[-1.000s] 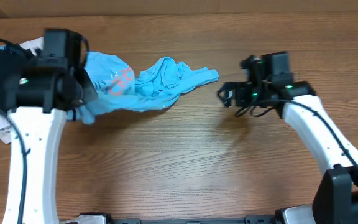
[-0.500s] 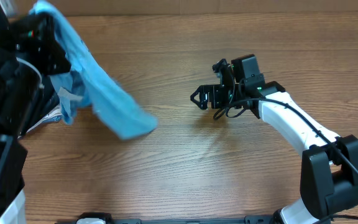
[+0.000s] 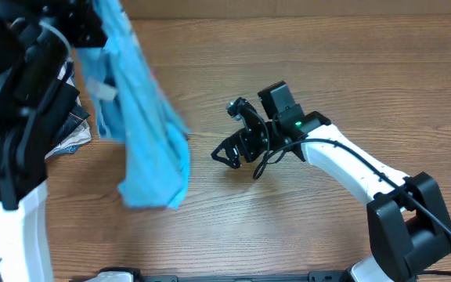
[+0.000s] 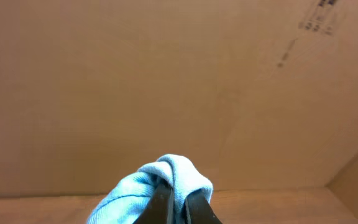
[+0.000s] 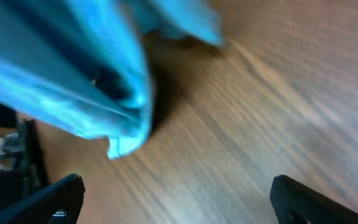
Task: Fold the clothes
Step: 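Reach the right gripper to the hanging shirt and grasp its hem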
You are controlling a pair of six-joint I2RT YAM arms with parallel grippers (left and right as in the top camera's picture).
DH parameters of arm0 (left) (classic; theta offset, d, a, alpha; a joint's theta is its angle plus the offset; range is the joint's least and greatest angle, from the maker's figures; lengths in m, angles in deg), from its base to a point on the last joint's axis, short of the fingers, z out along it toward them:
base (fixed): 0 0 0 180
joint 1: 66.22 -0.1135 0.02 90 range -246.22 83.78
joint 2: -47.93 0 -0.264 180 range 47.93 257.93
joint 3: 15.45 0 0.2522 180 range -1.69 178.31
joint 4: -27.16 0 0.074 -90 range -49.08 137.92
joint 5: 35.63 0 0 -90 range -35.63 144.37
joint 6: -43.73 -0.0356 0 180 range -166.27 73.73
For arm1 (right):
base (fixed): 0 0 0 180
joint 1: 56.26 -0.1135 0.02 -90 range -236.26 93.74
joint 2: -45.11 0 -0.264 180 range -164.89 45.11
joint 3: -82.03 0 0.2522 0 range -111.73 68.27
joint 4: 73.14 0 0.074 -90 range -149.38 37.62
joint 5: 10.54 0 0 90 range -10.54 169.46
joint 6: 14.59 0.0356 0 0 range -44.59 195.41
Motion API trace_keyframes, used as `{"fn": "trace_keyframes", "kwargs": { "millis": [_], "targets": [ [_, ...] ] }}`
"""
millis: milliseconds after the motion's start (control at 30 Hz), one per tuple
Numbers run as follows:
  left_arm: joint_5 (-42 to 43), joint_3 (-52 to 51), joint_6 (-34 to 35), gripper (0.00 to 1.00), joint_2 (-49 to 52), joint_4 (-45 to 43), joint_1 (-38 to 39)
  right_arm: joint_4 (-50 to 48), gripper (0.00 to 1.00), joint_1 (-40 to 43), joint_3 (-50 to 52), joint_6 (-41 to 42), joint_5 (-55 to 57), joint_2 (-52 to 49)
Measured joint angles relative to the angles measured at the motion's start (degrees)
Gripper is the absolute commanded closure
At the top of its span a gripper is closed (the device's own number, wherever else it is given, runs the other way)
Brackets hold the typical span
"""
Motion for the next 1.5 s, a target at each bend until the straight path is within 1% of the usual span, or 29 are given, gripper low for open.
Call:
{"fn": "trace_keyframes", "kwargs": {
  "millis": [167,333,467,567,633,833,1000,1133,1200,1300,1500],
  "targets": [
    [3.1,-0.2,0.0,0.96,1.2,-5.0,0.0,-3.1,0.0,-1.7,0.0,-1.1,3.2,0.0],
    [4.0,-0.1,0.3,0.96,0.9,-5.6,0.5,-8.2,0.02,-3.1,0.0,-1.5,4.2,-0.1],
    [5.0,-0.1,0.3,0.96,0.9,-5.8,1.9,-14.3,0.1,-3.9,0.0,-1.7,5.9,-0.2],
    [5.5,-0.1,0.4,0.96,0.9,-6.6,2.0,-18.6,0.1,-4.0,-0.1,-1.7,7.8,-0.3],
    [5.7,-0.1,0.4,0.96,0.9,-6.6,2.0,-20.9,0.12,-4.0,-0.1,-1.5,9.0,-0.3],
    [5.9,-0.1,0.4,0.96,0.7,-6.6,2.0,-27.2,0.22,-4.0,-0.1,1.8,11.9,-0.4],
    [6.1,-0.1,0.4,0.96,-0.5,-6.7,2.0,-26.6,0.22,-4.2,-0.1,4.0,11.4,-0.4],
    [6.1,-0.1,0.4,0.96,-1.2,-6.7,2.0,-22.4,0.21,-6.0,-0.1,4.6,10.3,-0.4],
    [6.1,-0.1,0.4,0.96,-1.2,-6.7,2.0,-20.1,0.18,-7.0,-0.1,4.8,10.4,-0.4],
    [6.1,-0.1,0.4,0.96,-1.2,-6.6,2.0,-17.4,0.17,-8.1,-0.1,4.9,12.0,-0.5],
    [6.1,-0.1,0.4,0.96,-1.2,-6.6,2.0,-15.4,0.17,-8.0,-0.1,4.4,14.5,-0.5]
  ]
}}
